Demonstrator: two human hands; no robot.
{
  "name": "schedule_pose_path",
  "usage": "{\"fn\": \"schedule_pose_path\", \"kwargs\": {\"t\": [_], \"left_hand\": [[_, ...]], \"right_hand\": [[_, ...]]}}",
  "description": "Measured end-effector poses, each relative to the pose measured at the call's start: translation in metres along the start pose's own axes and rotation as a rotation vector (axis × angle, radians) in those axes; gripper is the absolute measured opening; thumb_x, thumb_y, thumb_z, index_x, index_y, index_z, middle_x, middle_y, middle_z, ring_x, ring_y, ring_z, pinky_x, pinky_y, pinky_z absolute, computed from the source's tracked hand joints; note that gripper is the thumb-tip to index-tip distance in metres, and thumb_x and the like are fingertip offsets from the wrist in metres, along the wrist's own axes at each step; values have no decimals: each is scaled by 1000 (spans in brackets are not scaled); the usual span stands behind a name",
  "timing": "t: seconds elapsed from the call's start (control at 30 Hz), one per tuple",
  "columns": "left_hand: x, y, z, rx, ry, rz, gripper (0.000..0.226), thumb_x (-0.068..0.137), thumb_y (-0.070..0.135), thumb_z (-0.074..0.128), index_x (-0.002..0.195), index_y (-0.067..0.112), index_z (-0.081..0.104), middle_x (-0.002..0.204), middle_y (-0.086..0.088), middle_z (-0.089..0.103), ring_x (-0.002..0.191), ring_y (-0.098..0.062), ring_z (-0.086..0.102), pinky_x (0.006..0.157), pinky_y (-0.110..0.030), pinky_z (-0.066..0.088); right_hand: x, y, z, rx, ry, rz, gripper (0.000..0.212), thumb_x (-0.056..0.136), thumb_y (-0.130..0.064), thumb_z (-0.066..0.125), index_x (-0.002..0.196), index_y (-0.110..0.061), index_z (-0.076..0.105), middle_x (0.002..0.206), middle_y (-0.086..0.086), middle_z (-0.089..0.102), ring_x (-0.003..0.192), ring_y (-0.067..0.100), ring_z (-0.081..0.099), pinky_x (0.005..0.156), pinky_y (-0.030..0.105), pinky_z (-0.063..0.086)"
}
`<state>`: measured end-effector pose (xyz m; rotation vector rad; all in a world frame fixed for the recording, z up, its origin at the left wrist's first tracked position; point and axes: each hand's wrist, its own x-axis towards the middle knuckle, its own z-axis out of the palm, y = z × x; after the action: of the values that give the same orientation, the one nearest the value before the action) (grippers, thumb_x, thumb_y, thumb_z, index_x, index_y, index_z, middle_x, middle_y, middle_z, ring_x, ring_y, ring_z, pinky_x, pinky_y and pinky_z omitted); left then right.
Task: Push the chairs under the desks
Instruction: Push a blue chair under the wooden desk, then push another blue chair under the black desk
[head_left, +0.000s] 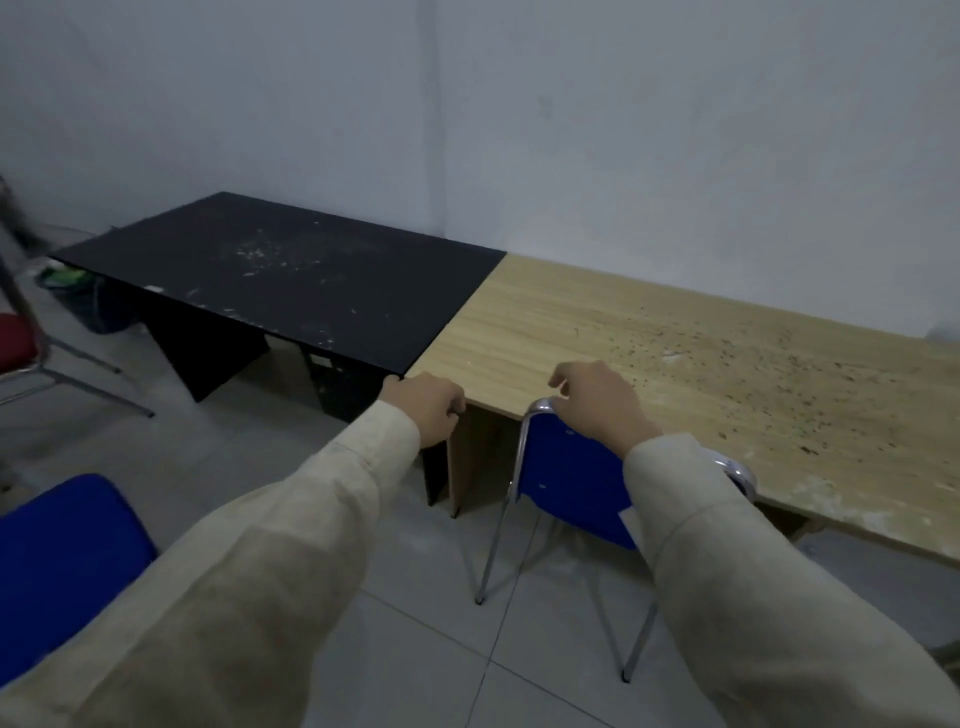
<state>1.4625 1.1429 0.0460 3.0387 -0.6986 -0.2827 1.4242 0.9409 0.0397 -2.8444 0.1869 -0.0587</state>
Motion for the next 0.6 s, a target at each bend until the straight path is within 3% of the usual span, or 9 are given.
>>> {"fn": "schedule_pose_path", "kwargs": {"t": [0.27,0.6], "left_hand": [[-48,-104,-7,-42,112,-123,32,96,23,43,124,29,59,126,6,63,119,-20,56,112,-43,28],[-132,-283,21,52,48,-248,33,96,24,41,124,26,58,129,-1,61,123,-23,53,113,-46,26]], "right_hand": [[1,-122,12,-18,37,-232,24,91,-18,51,112,-12,61,113,14,65,103,34,60,84,43,53],[-20,-316,106,-20,-70,-396,21,89,-10,51,106,-11,63,101,13,68,90,34,65,71,37,55]]}}
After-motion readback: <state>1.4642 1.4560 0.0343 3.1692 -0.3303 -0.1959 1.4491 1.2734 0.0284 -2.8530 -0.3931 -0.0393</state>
